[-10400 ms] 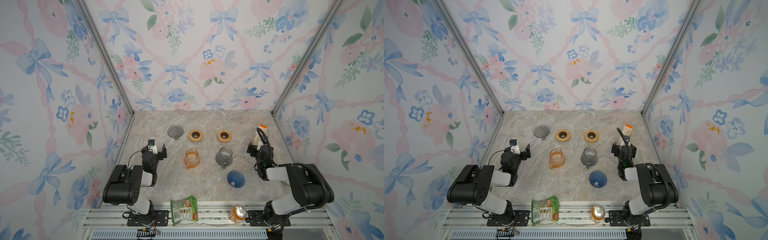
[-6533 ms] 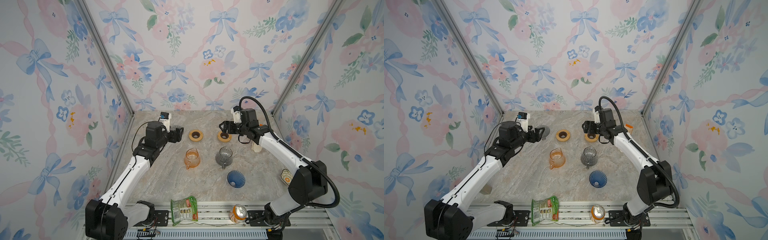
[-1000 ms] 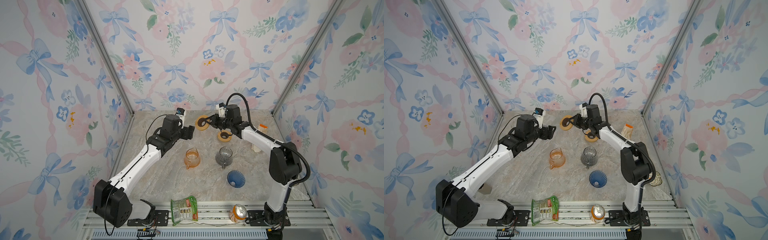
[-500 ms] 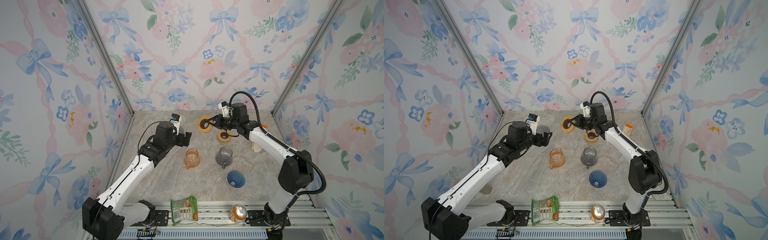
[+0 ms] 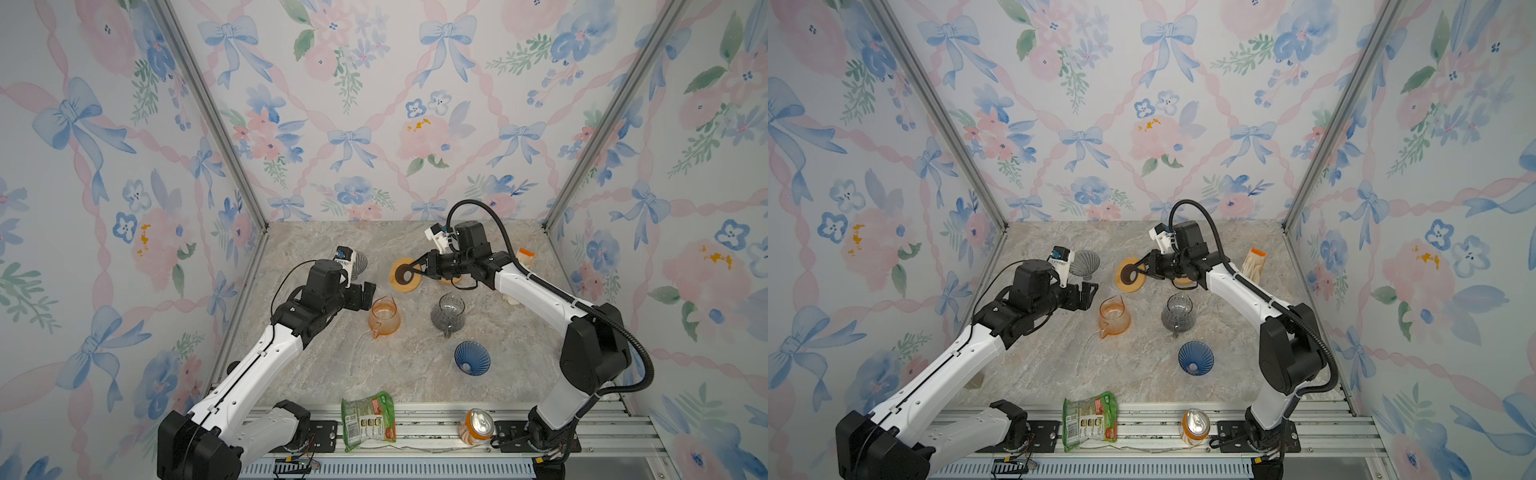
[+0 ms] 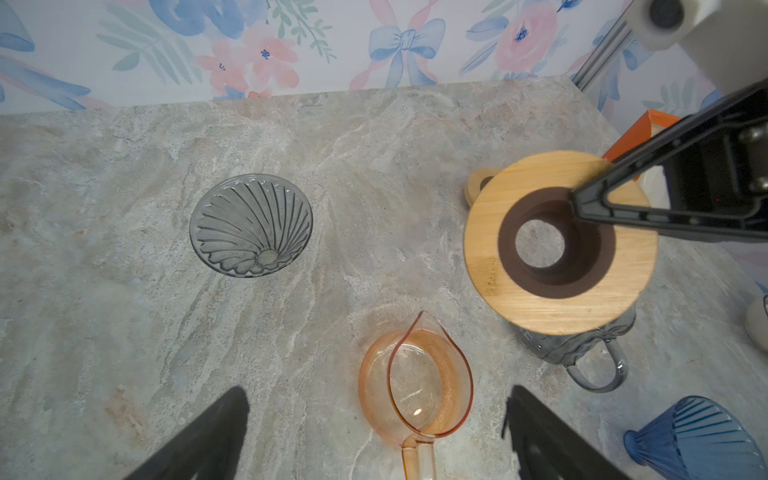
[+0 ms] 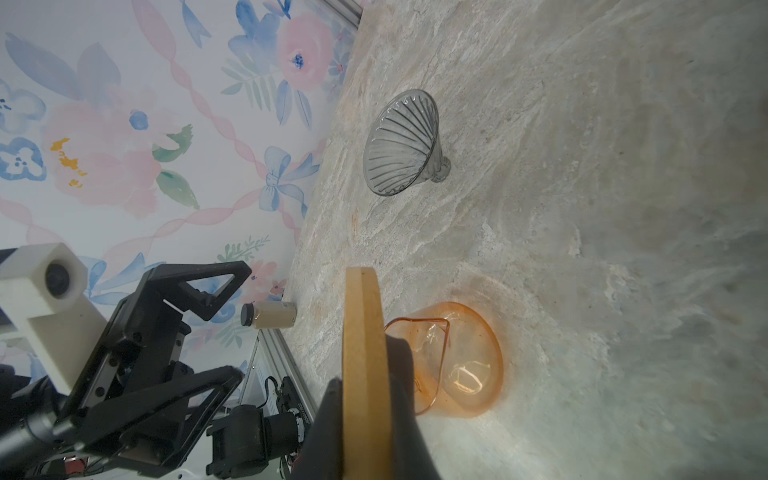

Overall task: Place the coffee filter in the dripper
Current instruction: 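Lift the wooden stand and carry it over the orange glass carafe, then lower the wooden stand onto the carafe mouth and open the right gripper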

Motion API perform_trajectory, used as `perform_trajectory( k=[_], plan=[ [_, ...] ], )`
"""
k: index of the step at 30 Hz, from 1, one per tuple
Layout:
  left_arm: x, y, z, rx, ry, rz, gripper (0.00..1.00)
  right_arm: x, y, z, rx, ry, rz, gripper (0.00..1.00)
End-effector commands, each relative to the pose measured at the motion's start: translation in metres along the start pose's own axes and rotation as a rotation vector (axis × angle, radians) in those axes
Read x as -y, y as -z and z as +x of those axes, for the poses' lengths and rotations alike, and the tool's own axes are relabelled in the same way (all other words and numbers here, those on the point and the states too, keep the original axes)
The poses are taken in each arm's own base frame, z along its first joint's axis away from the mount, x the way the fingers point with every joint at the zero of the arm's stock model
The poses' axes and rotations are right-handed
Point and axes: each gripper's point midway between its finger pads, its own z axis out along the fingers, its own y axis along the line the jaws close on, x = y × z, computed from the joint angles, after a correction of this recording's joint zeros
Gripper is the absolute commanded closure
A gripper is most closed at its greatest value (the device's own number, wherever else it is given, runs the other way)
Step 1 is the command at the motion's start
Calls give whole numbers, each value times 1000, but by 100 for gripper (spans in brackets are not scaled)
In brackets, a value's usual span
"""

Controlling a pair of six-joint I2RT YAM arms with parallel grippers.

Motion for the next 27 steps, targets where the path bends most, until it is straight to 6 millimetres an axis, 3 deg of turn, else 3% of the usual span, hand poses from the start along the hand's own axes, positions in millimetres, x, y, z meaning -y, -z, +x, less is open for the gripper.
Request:
perform_trajectory(
  k=[1, 9, 27],
  plan=[
    [-2, 5, 11, -19, 30, 7, 2, -16, -5, 18, -46, 21, -60, 100],
    [-7, 2, 30, -56, 60, 5, 2, -24, -29, 34, -81, -35, -129, 100],
    [-14, 0, 42, -76, 78, -12, 2, -3, -75, 59, -131, -145, -140, 100]
  ],
)
